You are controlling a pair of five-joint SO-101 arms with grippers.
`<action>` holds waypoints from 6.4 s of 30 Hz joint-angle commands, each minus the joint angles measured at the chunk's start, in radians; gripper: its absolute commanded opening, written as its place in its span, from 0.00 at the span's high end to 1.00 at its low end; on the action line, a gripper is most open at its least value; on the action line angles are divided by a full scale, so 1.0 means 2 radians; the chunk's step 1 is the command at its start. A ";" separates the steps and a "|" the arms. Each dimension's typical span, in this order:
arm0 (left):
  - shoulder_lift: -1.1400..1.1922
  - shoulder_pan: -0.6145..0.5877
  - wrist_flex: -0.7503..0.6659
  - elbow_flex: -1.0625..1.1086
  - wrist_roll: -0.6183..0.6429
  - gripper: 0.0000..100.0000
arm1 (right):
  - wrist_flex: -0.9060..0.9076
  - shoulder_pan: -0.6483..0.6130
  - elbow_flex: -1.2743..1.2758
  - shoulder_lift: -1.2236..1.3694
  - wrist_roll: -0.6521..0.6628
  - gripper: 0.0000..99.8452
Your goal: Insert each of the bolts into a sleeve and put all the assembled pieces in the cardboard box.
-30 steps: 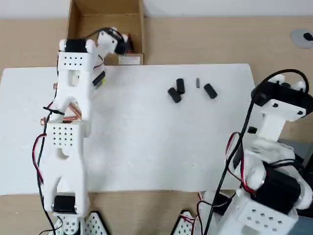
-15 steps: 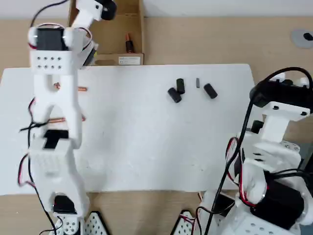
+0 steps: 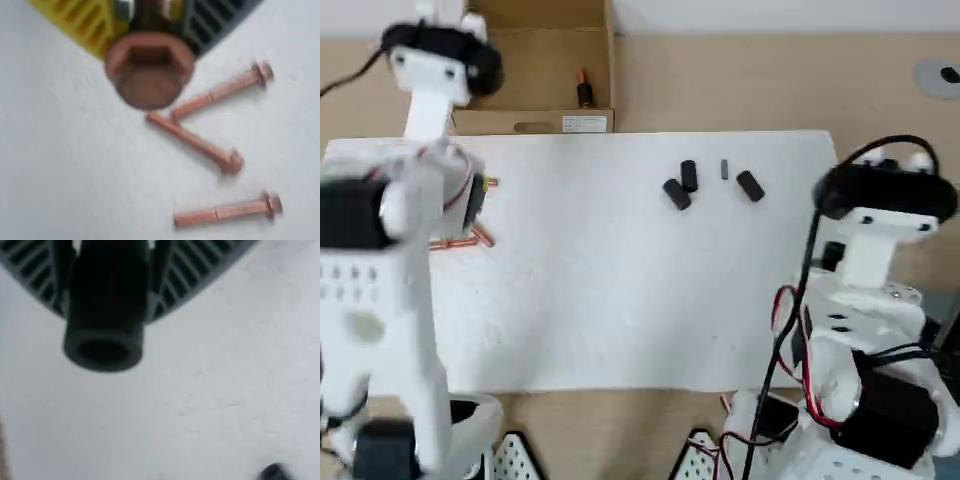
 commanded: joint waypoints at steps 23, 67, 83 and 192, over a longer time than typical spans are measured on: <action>-0.461 0.003 -0.193 0.453 0.312 1.00 | -0.170 -0.260 0.310 -0.270 -0.046 0.99; -0.683 0.222 -0.316 0.551 0.470 1.00 | -0.295 -0.621 0.379 -0.273 -0.080 0.99; -0.682 0.271 -0.298 0.552 0.485 1.00 | -0.294 -0.639 0.379 -0.270 -0.049 0.99; -0.685 -0.014 -0.368 0.891 0.210 1.00 | -0.334 -0.319 0.034 0.113 -0.091 0.99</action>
